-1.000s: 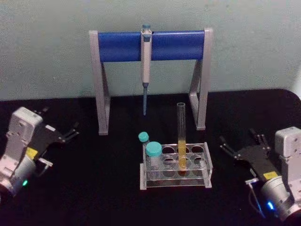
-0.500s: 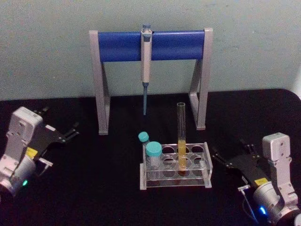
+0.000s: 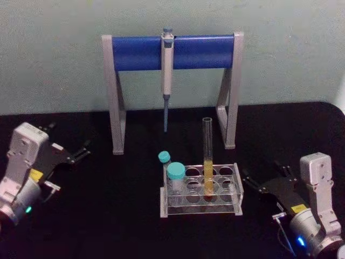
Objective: Pick up the test tube from the test tube rack, shake it, then place it back into the test tube rack.
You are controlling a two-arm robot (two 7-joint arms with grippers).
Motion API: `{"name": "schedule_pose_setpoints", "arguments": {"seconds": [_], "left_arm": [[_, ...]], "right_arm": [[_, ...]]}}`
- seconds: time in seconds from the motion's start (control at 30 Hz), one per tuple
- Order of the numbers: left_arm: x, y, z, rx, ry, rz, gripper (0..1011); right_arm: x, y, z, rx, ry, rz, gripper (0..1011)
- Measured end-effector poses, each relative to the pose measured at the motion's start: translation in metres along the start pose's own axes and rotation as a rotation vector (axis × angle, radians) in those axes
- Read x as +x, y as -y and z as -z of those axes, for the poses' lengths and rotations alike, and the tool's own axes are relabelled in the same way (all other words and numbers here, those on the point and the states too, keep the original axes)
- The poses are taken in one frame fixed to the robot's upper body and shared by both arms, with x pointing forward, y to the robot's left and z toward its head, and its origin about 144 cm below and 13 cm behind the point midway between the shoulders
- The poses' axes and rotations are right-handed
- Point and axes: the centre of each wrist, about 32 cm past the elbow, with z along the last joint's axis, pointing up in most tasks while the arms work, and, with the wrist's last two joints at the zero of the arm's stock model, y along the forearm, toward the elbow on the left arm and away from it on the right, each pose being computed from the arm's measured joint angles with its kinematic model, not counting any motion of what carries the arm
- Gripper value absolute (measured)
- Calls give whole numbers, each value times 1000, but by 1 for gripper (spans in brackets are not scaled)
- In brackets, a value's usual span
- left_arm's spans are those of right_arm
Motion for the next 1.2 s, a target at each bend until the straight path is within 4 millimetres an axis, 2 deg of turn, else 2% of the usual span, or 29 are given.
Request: {"name": "schedule_pose_setpoints", "arguments": {"seconds": [1.2], "left_arm": [[0, 0, 0, 0, 0, 0, 1010]], "right_arm": [[0, 0, -1, 2, 1, 3, 1000]]}}
